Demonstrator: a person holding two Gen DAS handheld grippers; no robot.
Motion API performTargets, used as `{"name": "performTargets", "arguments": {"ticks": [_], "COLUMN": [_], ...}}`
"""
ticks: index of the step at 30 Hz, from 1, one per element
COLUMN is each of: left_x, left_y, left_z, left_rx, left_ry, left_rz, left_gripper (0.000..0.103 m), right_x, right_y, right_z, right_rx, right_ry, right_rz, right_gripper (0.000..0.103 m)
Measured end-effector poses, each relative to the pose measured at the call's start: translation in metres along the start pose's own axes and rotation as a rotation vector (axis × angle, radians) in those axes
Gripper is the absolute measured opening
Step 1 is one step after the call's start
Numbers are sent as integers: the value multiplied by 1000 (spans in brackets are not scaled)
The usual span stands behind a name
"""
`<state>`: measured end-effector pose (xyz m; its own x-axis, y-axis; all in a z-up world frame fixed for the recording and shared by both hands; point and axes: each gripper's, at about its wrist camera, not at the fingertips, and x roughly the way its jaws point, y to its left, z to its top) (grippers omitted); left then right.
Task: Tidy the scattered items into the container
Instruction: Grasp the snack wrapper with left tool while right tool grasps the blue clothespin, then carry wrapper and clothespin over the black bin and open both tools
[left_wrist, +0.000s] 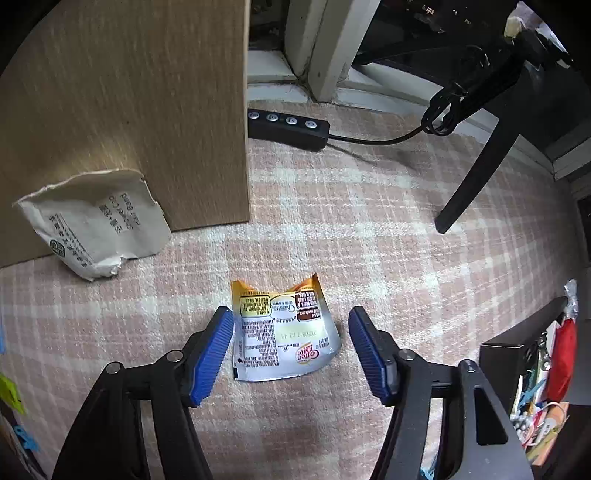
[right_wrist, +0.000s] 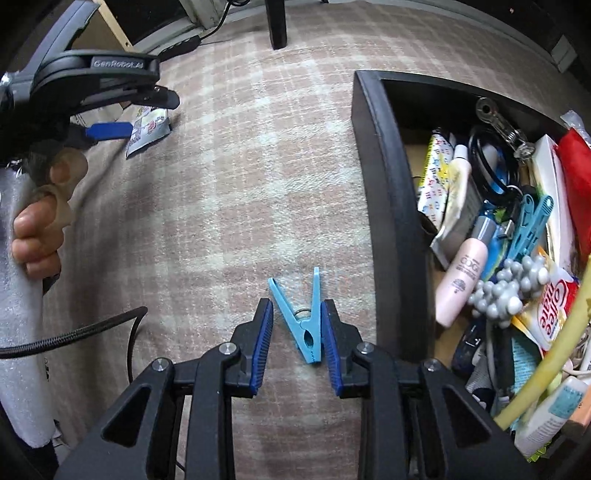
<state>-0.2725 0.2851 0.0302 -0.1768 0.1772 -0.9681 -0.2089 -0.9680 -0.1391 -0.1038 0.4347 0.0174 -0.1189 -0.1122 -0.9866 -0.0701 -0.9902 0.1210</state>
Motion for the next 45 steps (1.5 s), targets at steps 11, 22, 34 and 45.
{"name": "performTargets", "arguments": {"ticks": [11, 22, 34, 45], "left_x": [0, -25, -86, -105], "left_y": [6, 35, -10, -120], "left_z": [-4, -23, -44, -70], "left_rx": [-25, -24, 63, 227], "left_ry": [-17, -41, -97, -81], "left_rz": [15, -7, -85, -196], "left_gripper": [35, 31, 31, 31], "right_x": [-2, -18, -77, -118], "right_y": [7, 6, -18, -77], "right_z": [-9, -16, -24, -45], "right_rx": [-22, 17, 51, 150], "right_ry": [-37, -73, -177, -263], "right_rz": [-25, 22, 47, -17], "right_gripper": [22, 22, 22, 22]}}
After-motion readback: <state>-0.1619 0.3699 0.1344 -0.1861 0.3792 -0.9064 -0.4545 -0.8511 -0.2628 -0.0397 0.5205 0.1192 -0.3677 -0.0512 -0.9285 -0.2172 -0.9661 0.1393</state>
